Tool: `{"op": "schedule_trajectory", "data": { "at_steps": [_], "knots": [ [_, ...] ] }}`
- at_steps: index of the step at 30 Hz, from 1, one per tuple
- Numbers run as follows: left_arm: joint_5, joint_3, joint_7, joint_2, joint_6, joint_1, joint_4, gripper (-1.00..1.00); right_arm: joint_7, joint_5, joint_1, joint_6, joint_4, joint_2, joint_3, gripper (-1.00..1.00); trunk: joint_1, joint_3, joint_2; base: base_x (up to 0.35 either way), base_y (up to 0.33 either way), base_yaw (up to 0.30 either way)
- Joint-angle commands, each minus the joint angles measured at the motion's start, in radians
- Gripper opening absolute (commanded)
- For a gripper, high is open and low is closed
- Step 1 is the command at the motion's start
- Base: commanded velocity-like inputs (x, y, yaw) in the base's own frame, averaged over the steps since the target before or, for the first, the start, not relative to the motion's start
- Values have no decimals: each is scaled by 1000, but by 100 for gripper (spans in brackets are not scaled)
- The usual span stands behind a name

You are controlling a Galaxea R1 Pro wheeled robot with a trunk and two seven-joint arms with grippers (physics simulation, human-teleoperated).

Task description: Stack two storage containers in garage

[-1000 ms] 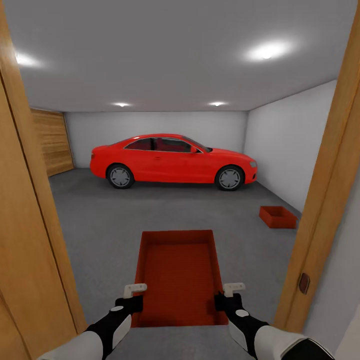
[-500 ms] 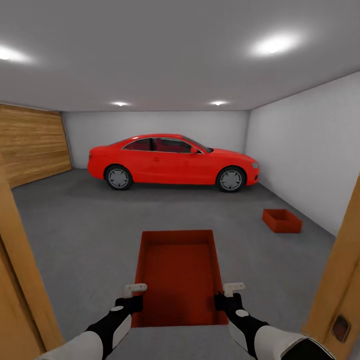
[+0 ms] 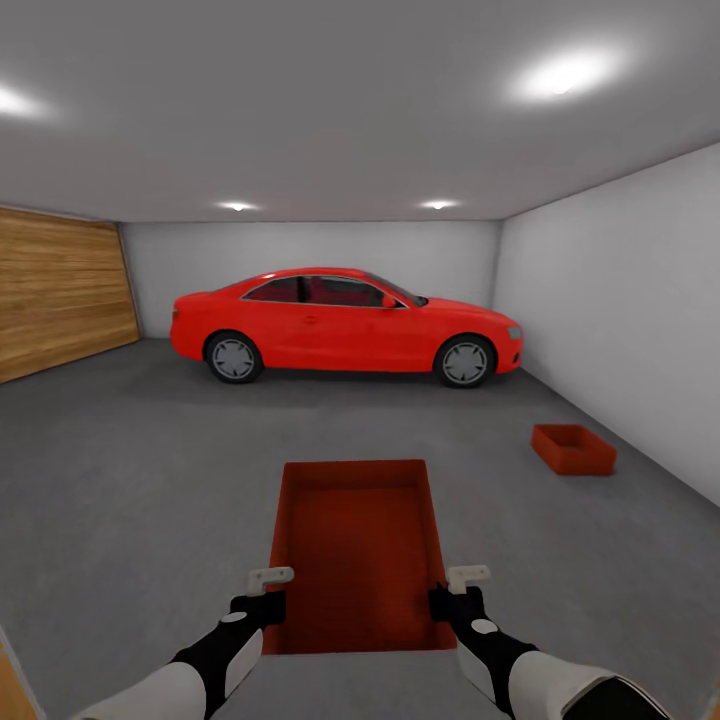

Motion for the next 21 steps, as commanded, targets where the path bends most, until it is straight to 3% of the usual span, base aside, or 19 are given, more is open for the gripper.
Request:
{"op": "schedule_trajectory", "data": {
  "at_steps": [1,21],
  "knots": [
    [-8,17,21,11,-15,-1,-2,-100,1,9,-1,0,2,1,-79,-100,1,-2,-1,322,0,0],
    [-8,17,21,11,-19,-1,-1,-100,1,9,-1,0,2,0,-79,-100,1,-2,-1,322,0,0]
  ]
}}
